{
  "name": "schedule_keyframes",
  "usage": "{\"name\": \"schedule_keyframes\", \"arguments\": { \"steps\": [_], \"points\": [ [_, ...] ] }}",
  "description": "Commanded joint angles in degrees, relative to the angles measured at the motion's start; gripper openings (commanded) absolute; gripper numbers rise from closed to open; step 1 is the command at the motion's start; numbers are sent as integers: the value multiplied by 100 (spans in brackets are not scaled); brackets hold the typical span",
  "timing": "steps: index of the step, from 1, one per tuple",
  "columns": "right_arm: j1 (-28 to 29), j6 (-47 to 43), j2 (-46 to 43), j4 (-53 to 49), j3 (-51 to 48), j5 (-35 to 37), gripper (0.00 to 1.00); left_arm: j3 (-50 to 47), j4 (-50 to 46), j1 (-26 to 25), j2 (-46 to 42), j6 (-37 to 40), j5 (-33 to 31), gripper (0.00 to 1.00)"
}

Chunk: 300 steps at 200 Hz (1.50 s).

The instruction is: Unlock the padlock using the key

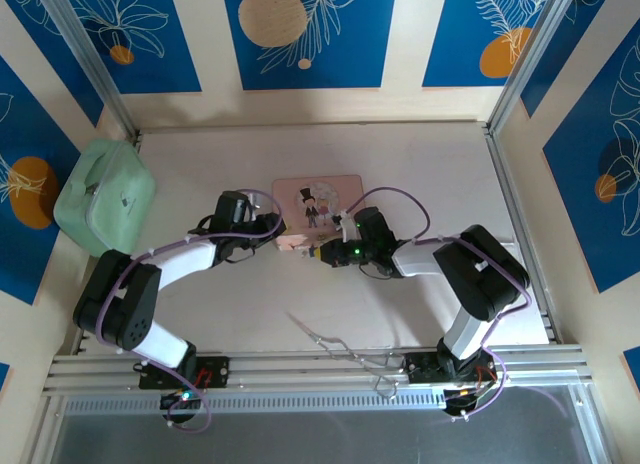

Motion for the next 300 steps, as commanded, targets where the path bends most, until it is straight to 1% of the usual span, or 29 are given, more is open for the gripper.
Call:
{"name": "schedule_keyframes", "arguments": {
  "steps": [1,31,44,61,112,145,165,187,204,226,254,277,300],
  "points": [
    [-195,363,-5,-380,-215,232,0,-263,-874,-5,117,122,-38,44],
    [-304,433,-18,-222,-312,69,0,-254,-921,15,118,142,-38,44],
    [-306,425,-31,-280,-322,118,0,-255,-918,15,113,144,-33,44],
    [-370,489,-102,-111,-460,79,0,-266,-916,21,101,134,-32,44],
    [-355,181,-483,-867,-441,274,0,-224,-985,26,71,159,-7,44],
    [-272,104,-982,-1676,-406,534,0,-192,-970,22,17,123,51,46],
    [-139,162,-1378,-2451,-254,811,0,-117,-1010,26,-66,116,102,50],
    [82,355,-1812,-3258,-5,809,0,-24,-1097,23,-199,119,83,54],
    [281,468,-2101,-4009,307,856,0,48,-1238,26,-368,140,-38,61],
    [322,516,-2212,-5020,776,558,0,183,-1421,25,-679,243,-163,69],
    [476,317,-2385,-6069,1245,330,0,489,-1678,26,-984,527,-72,74],
    [474,400,-2537,-6357,1408,-188,0,674,-2019,22,-1260,738,-235,74],
    [512,355,-2349,-6486,1521,-740,0,769,-2272,25,-1504,902,-275,73]
  ]
}}
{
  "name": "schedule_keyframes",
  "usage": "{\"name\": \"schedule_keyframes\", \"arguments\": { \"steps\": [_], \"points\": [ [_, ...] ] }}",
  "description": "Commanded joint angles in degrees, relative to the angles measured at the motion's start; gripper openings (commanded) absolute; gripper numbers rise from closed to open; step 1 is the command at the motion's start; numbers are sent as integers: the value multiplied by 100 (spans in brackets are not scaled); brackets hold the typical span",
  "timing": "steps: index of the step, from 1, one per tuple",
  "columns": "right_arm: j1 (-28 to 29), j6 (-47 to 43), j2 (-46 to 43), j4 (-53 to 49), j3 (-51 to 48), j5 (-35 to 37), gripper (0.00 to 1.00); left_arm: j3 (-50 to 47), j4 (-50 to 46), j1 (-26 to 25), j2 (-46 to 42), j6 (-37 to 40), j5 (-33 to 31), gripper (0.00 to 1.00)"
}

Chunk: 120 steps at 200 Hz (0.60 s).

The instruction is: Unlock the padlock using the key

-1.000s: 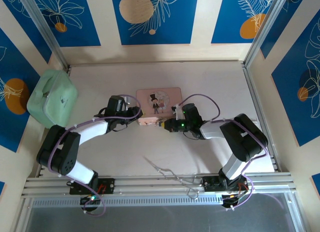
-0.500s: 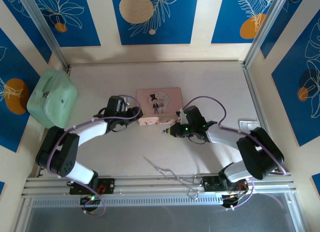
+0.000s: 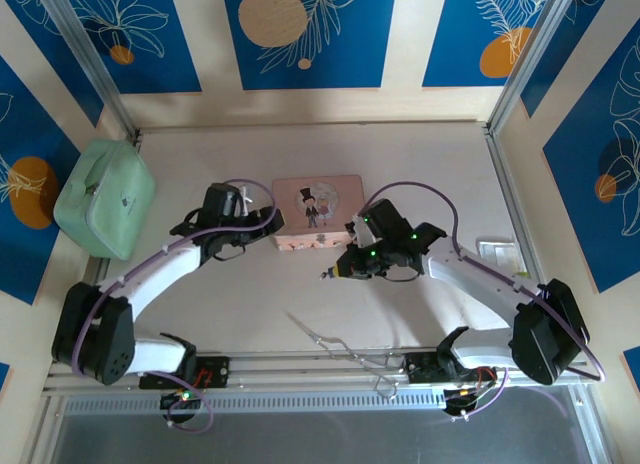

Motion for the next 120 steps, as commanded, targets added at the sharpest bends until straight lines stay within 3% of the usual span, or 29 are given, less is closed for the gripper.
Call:
{"name": "schedule_keyframes", "arguments": {
  "steps": [1,45,120],
  "points": [
    [69,-54,86,-637,199,-856,0,208,-515,12,-289,360,-133,73],
    [589,-214,949,-695,531,-814,0,0,-562,13,-663,466,-14,69],
    [560,-267,2362,-127,898,-986,0,-312,-598,8,-818,500,17,68]
  ]
}}
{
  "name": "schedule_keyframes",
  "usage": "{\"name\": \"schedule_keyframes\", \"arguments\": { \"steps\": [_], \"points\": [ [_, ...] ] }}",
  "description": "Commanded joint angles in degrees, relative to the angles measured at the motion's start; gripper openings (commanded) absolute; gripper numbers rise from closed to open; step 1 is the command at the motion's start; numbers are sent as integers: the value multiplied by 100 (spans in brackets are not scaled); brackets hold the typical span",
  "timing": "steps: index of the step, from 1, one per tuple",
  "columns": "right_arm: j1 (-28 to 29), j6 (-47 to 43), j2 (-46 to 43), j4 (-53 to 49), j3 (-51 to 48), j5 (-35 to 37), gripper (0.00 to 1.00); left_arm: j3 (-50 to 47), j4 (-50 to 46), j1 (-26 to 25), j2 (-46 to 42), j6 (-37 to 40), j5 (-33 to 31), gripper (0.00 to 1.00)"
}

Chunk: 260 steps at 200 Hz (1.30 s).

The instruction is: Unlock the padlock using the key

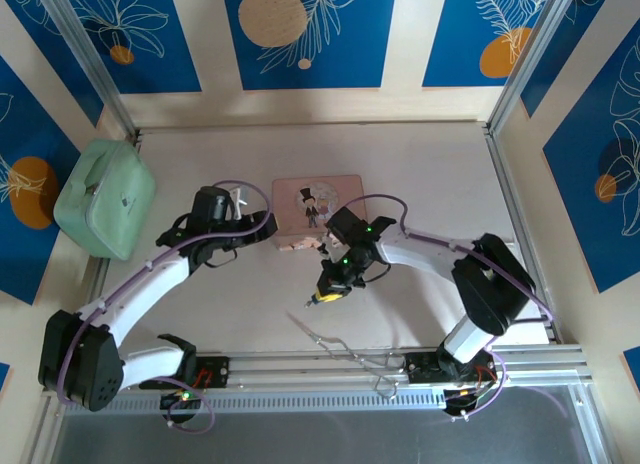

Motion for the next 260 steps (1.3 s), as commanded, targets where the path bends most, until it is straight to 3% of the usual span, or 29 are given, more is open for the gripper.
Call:
{"name": "schedule_keyframes", "arguments": {
  "steps": [1,90,138,149,197,241,260],
  "points": [
    [-44,-97,242,158,185,-304,0,-154,-106,10,-134,123,43,68],
    [-123,-202,838,510,-285,-260,0,-399,127,13,18,9,59,67],
    [-272,-243,545,321,-372,-22,29,-430,101,13,-31,-21,25,66],
    [-257,-288,367,120,-301,154,39,-425,83,13,-26,-22,41,66],
    [-231,-243,-897,-719,-7,936,53,-18,-355,13,-113,107,-91,66],
    [-17,-21,-2561,-1194,151,2145,58,531,-1068,39,-603,752,-1048,71],
    [-28,139,-3495,-882,-266,3165,62,456,-969,46,-988,1110,-1767,76]
  ]
}}
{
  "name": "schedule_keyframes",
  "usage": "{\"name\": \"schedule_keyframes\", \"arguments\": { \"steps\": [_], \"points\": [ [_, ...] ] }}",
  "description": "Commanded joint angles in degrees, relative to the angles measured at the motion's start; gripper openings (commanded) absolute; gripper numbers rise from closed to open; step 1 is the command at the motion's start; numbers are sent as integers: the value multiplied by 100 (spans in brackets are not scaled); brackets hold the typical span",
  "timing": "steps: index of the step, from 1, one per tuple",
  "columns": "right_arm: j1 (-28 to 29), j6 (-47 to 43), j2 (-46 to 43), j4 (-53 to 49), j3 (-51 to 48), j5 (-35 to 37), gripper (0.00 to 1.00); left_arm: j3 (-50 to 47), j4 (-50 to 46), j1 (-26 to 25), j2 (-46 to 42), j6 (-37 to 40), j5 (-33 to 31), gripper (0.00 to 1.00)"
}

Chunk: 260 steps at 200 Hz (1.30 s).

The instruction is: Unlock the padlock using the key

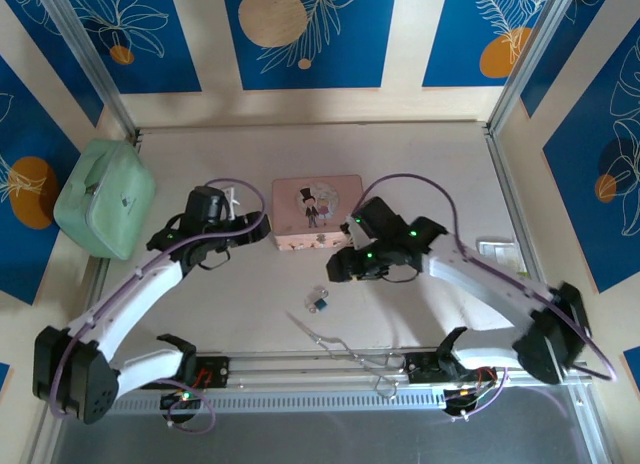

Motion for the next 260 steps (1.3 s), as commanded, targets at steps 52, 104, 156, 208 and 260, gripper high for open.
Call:
{"name": "schedule_keyframes", "arguments": {
  "steps": [52,104,156,208,260],
  "points": [
    [-499,798,-2917,2359,-2408,3847,87,-740,472,46,-1418,2030,-4461,89],
    [-1729,-1567,-2321,5363,-3761,4635,99,-2784,4132,112,-1629,3163,-5011,100],
    [-2743,-2060,621,5568,-2471,5769,99,-2492,5872,1065,971,3265,-4541,100],
    [-3316,-3136,1800,8112,-2739,3959,99,-2484,6921,1957,2473,3349,-1794,100],
    [-4309,-2852,1907,9540,-3610,1055,99,-2807,7846,2085,2758,3382,-1251,100]
  ]
}}
